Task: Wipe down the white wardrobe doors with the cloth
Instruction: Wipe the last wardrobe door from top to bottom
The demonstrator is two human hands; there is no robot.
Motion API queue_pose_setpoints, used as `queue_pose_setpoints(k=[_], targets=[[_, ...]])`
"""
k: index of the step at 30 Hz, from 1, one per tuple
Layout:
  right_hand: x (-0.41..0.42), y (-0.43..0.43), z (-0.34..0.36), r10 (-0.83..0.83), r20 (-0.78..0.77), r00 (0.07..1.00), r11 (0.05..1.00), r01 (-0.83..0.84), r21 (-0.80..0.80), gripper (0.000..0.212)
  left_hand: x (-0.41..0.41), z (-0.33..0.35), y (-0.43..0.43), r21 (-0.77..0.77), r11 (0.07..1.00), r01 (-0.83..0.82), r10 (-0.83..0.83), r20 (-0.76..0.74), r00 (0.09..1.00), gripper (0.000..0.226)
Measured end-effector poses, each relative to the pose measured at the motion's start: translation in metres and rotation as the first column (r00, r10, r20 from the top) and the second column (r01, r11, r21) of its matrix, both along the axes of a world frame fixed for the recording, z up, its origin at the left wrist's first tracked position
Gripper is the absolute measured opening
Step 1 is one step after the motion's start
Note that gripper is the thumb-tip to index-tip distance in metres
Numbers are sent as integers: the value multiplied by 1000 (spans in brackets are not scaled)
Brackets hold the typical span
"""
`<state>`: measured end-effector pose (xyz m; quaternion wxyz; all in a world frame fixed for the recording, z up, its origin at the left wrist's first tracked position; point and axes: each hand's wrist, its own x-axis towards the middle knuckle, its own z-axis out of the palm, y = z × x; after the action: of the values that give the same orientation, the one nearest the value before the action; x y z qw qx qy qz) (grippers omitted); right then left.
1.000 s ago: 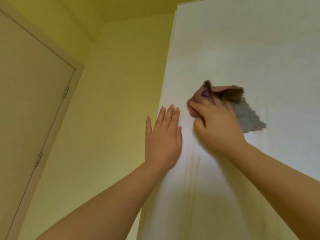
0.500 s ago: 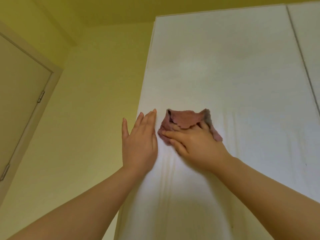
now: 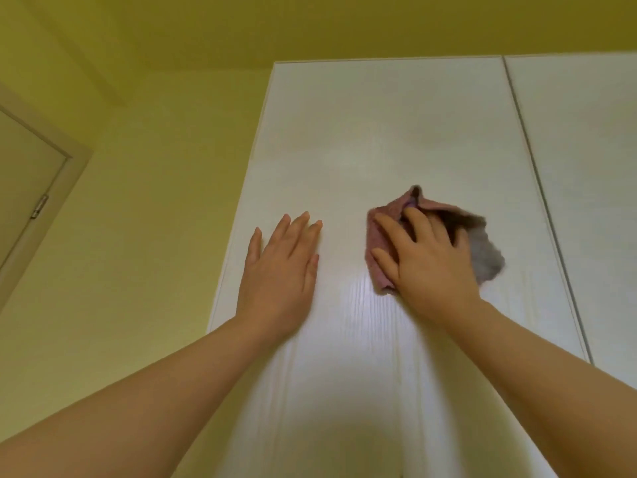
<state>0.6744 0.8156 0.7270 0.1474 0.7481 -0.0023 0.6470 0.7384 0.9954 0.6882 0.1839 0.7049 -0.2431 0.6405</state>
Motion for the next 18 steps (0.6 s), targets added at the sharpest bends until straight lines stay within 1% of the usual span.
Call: queue_pose_setpoints(k=[1, 2, 3, 5, 6, 7, 8, 9, 10, 11, 13, 14, 15, 18], targets=[[2, 5, -5, -31, -11, 999, 996, 32, 82, 51, -1, 3, -5, 18, 1000, -15, 16, -43, 999, 56], [6, 14, -15, -30, 8, 1000, 996, 29, 83, 52, -3, 6, -11, 32, 999, -30, 33, -90, 995, 54], [12, 25, -27, 7, 5, 1000, 999, -7, 37, 53, -5, 9, -16, 38, 999, -37, 42, -124, 991, 53], [25, 34, -44, 23, -84, 996, 989, -34, -142, 56, -9, 11, -23, 15, 1000, -24, 26, -154, 988, 52], [24, 32, -47, 10, -170, 985, 976, -46, -211, 56, -9, 11, -24, -3, 1000, -17, 16, -162, 987, 51], [17, 27, -45, 11, -203, 979, 967, -62, -247, 57, -9, 10, -24, -11, 1000, -18, 15, -167, 986, 51], [9, 23, -35, 28, -200, 979, 966, -79, -248, 56, -9, 9, -23, -12, 1000, -26, 24, -164, 986, 51], [6, 13, -26, 33, -175, 984, 975, -71, -213, 55, -10, 7, -23, -8, 999, -33, 32, -164, 986, 51], [4, 5, -16, 25, -126, 992, 989, -43, -143, 55, -11, 5, -23, -3, 999, -34, 33, -165, 986, 51], [6, -1, -10, 4, -86, 996, 999, -7, -36, 56, -12, 3, -24, 2, 1000, -28, 28, -169, 985, 51], [11, 5, -11, 3, -16, 1000, 994, -1, 110, 57, -11, 1, -23, 4, 1000, -15, 15, -163, 987, 50], [14, 14, -17, 2, -19, 1000, 992, 0, 123, 57, -10, 0, -20, 7, 1000, -11, 12, -150, 989, 50], [18, 22, -27, 2, -45, 999, 996, 2, 93, 57, -8, 1, -18, 10, 1000, -5, 6, -130, 991, 52], [13, 21, -39, 10, -107, 994, 994, -21, -104, 61, -5, 2, -14, 5, 1000, 20, -20, -61, 998, 64]])
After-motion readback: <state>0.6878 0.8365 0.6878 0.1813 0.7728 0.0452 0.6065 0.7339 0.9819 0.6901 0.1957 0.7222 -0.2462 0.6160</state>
